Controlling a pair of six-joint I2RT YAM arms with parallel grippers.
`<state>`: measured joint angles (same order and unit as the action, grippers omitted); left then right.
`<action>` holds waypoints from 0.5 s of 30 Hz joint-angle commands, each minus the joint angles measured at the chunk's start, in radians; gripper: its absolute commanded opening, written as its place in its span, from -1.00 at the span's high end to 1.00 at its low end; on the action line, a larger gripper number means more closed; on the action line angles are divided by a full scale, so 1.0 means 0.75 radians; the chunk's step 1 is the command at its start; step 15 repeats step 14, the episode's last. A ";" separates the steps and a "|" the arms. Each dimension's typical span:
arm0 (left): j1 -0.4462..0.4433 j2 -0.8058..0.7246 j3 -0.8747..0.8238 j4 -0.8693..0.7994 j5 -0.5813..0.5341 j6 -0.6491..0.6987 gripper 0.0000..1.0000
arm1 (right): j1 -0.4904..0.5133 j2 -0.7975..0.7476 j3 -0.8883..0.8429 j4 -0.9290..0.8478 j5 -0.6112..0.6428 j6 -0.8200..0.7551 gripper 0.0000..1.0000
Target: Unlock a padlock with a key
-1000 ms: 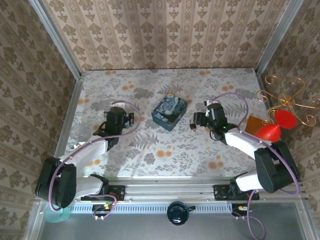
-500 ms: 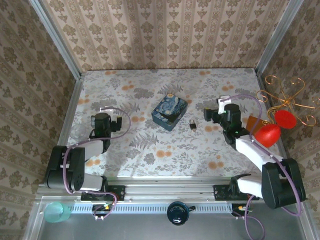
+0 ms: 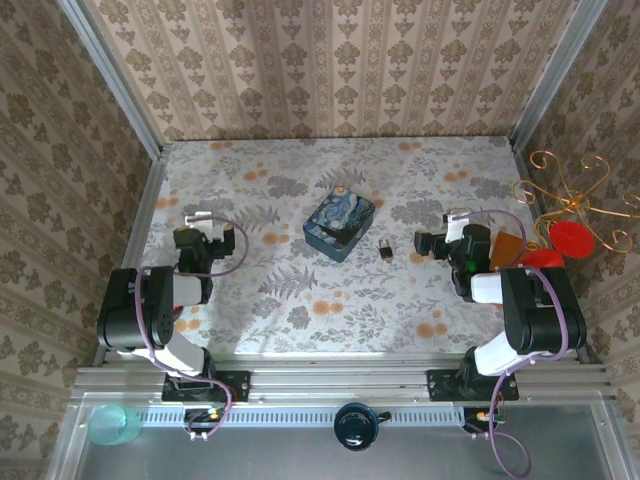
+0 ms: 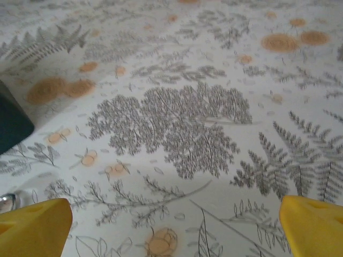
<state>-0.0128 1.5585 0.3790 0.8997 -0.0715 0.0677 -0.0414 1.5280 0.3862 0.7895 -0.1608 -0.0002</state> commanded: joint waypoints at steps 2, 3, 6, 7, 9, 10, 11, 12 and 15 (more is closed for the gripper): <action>-0.016 -0.001 -0.021 0.105 -0.098 -0.049 -1.00 | 0.018 -0.004 0.020 0.096 0.049 0.018 -1.00; -0.018 -0.002 -0.026 0.114 -0.119 -0.055 -1.00 | 0.018 -0.002 0.020 0.101 0.049 0.019 -1.00; -0.018 0.001 -0.028 0.119 -0.123 -0.056 -1.00 | 0.020 -0.002 0.017 0.103 0.052 0.019 -1.00; -0.020 0.002 -0.027 0.116 -0.123 -0.055 -1.00 | 0.022 -0.001 0.018 0.101 0.060 0.017 -1.00; -0.021 0.000 -0.025 0.112 -0.123 -0.054 -1.00 | 0.024 0.000 0.026 0.088 0.078 0.021 -1.00; -0.021 0.001 -0.025 0.112 -0.124 -0.053 -1.00 | 0.030 0.002 0.032 0.074 0.133 0.035 -1.00; -0.022 0.001 -0.025 0.111 -0.126 -0.055 -1.00 | 0.041 0.000 0.042 0.056 0.185 0.042 -1.00; -0.023 0.000 -0.025 0.113 -0.126 -0.054 -1.00 | 0.050 0.000 0.042 0.055 0.204 0.040 -1.00; -0.050 -0.002 -0.073 0.212 -0.061 0.019 -1.00 | 0.055 -0.005 0.032 0.066 0.230 0.041 -1.00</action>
